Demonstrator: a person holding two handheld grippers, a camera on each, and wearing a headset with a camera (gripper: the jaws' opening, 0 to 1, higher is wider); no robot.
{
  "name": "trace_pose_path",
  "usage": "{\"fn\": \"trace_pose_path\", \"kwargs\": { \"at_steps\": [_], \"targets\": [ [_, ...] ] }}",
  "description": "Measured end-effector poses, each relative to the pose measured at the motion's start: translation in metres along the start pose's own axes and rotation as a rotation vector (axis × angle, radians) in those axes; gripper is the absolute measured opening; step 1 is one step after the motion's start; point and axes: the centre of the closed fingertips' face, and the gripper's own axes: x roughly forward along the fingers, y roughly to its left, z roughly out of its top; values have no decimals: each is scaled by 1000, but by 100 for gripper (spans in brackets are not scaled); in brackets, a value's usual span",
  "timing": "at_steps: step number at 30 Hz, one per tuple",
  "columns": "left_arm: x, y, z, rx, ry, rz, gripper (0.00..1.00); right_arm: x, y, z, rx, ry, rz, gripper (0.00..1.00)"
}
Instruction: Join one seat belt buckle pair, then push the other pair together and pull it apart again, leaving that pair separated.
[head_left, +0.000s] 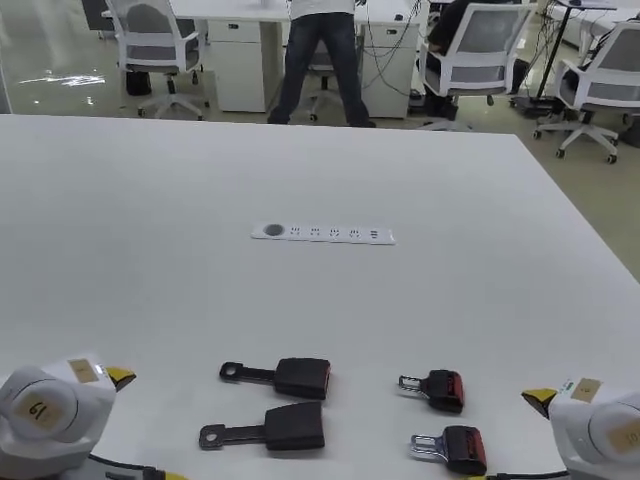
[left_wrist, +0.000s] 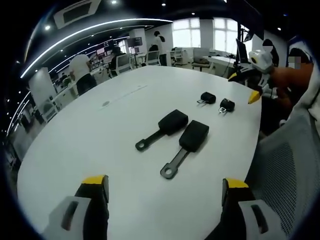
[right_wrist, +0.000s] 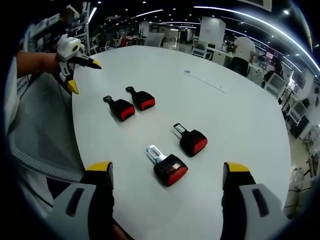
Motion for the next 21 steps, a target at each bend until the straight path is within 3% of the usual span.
{"fn": "trace_pose_path", "kwargs": {
  "at_steps": [7, 16, 21],
  "targets": [
    [2, 6, -6, -14, -1, 4, 96, -1, 1, -3, -21, 20, 1, 88],
    [4, 8, -4, -2, -4, 8, 95, -3, 1, -1, -55, 20, 11, 87],
    [2, 8, 2, 20, -61, 10, 93, -4, 3, 1, -74, 4, 15, 86]
  ]
}}
